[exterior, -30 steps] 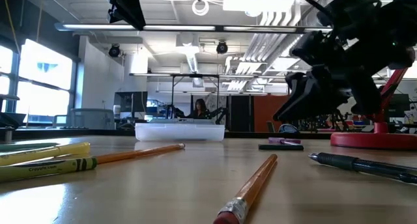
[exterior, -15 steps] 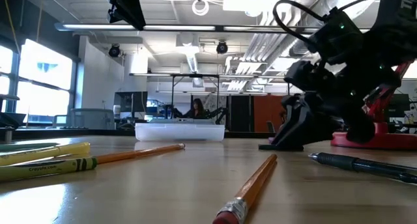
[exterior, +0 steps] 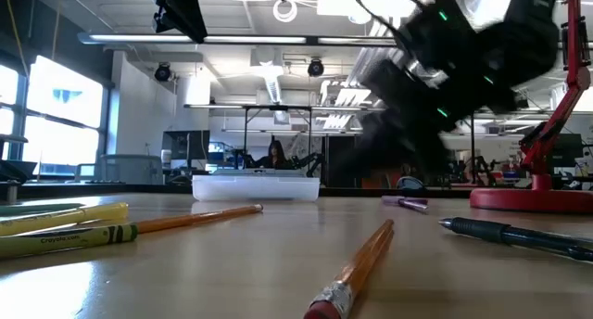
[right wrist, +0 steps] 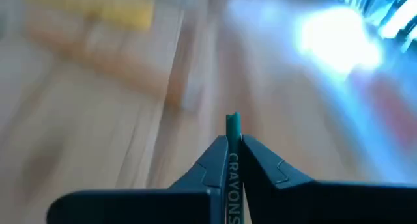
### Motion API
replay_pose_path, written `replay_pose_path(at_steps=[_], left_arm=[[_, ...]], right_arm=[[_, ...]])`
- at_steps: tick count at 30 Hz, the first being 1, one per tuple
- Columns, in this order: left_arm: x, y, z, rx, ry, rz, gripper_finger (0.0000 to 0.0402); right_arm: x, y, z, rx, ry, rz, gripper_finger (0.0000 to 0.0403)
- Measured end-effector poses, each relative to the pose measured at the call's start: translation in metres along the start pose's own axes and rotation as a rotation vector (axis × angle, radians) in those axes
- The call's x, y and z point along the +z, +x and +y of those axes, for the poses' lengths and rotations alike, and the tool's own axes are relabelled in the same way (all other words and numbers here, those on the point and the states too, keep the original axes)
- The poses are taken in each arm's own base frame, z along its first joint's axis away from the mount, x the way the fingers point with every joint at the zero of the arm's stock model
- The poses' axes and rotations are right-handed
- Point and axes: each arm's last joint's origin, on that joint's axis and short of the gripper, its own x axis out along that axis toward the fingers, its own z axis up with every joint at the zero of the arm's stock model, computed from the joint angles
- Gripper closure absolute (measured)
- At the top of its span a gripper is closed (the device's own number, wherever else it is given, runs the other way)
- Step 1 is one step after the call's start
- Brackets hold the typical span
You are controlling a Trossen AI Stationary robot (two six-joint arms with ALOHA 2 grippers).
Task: Pick & place school supplies into a supply box
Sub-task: Put the dark green crayon into the supplies box, then put the light blue pencil into the supplies box
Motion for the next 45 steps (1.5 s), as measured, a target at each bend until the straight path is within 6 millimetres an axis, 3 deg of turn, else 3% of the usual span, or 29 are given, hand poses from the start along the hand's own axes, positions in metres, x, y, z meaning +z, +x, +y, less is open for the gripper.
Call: replay_pose_path(at_steps=[4,8,12,15,21,34,39,45], left_arm=[[0.001,0.000,0.000,0.000,0.002,-0.014,0.0282],[0.002,0.000,0.000,-0.001,0.002,-0.016,0.0282],[0.002,0.000,0.000,-0.001,0.002,-0.016,0.0282],[0.001,0.000,0.000,0.000,0.002,-0.013,0.0282],[0.001,0.000,0.000,0.004,0.008,-0.010,0.0282],[-0.006,0.000,0.000,0.015,-0.027,0.064,0.0282],[-0.028,0.008,-0.015,0.066,-0.112,0.211,0.0282],[-0.095,0.029,-0.048,0.128,-0.266,0.390,0.0282]], right_arm=[[0.048,0.021,-0.029,-0.129,-0.130,-0.016,0.0396],[0.088,0.039,-0.080,-0.259,-0.160,-0.035,0.0395],[0.084,0.066,-0.120,-0.189,-0.130,0.026,0.0396],[0.073,0.087,-0.139,-0.206,-0.111,0.054,0.0399],[0.032,0.123,-0.139,-0.107,-0.096,0.149,0.0392],[0.026,0.127,-0.136,-0.181,-0.095,0.193,0.0331],[0.035,0.127,-0.125,-0.163,-0.106,0.168,0.0317],[0.060,0.117,-0.109,-0.219,-0.148,0.134,0.0317]])
